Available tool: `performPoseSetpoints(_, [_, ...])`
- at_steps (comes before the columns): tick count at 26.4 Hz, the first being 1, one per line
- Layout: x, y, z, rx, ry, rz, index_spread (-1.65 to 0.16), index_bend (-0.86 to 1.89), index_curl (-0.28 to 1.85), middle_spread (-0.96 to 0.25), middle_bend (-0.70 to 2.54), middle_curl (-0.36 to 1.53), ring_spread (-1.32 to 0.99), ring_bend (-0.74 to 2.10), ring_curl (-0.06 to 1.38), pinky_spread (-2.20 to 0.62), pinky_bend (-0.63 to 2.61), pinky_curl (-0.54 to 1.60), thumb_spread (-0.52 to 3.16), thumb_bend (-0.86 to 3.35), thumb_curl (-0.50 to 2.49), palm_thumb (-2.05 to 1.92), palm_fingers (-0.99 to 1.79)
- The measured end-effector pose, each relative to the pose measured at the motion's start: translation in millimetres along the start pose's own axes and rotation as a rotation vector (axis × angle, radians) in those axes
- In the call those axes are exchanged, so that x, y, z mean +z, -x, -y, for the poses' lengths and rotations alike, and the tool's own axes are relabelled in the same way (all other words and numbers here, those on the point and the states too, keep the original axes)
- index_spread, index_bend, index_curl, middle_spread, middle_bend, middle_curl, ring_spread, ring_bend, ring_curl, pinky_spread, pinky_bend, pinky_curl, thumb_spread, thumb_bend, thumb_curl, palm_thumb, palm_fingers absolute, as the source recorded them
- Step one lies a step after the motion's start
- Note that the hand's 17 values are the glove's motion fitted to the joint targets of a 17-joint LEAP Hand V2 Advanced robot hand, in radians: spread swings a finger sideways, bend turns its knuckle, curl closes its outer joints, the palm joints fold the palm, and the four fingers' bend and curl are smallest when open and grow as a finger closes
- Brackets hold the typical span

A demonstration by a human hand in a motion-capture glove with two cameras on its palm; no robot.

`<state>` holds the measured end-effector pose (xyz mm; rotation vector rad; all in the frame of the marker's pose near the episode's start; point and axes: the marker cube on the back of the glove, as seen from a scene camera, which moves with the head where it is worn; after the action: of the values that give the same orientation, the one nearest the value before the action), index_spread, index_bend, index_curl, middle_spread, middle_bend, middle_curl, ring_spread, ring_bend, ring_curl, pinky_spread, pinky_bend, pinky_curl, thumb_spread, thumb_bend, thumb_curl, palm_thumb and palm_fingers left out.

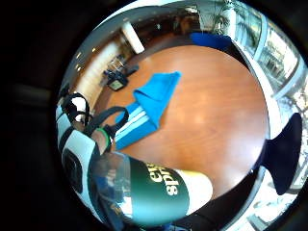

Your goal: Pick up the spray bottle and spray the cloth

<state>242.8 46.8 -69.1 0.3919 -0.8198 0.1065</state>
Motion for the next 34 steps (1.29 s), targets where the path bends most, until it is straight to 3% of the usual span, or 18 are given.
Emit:
performPoseSetpoints(5, [23, 11, 18, 0.088, 0.213, -0.192, -0.28, 0.29, 0.44, -0.18, 0.62, 0.47, -0.25, 0.65, 0.42, -0.29, 0.44, 0.36, 0.54, -0.02, 0.69, 0.93, 1.38])
performPoseSetpoints(11, [71, 3, 35, 0.032, 0.767, -0.493, -0.28, 0.27, 0.46, -0.18, 0.62, 0.48, -0.25, 0.65, 0.43, -0.29, 0.44, 0.36, 0.57, -0.03, 0.70, 0.91, 1.38])
performPoseSetpoints(14, [84, -7, 51, 0.001, 0.911, -0.665, -0.27, 0.25, 0.47, -0.18, 0.62, 0.48, -0.25, 0.66, 0.43, -0.29, 0.45, 0.37, 0.62, -0.03, 0.69, 0.89, 1.39])
performPoseSetpoints(23, [97, 2, 90, -0.029, 1.034, -1.041, -0.26, 0.26, 0.50, -0.18, 0.64, 0.49, -0.24, 0.66, 0.43, -0.28, 0.43, 0.37, 0.78, -0.03, 0.67, 0.86, 1.40])
performPoseSetpoints(34, [105, 7, 88, 0.001, 1.092, -1.122, -0.26, 0.26, 0.52, -0.18, 0.64, 0.49, -0.24, 0.66, 0.43, -0.28, 0.42, 0.37, 0.87, -0.02, 0.66, 0.84, 1.40])
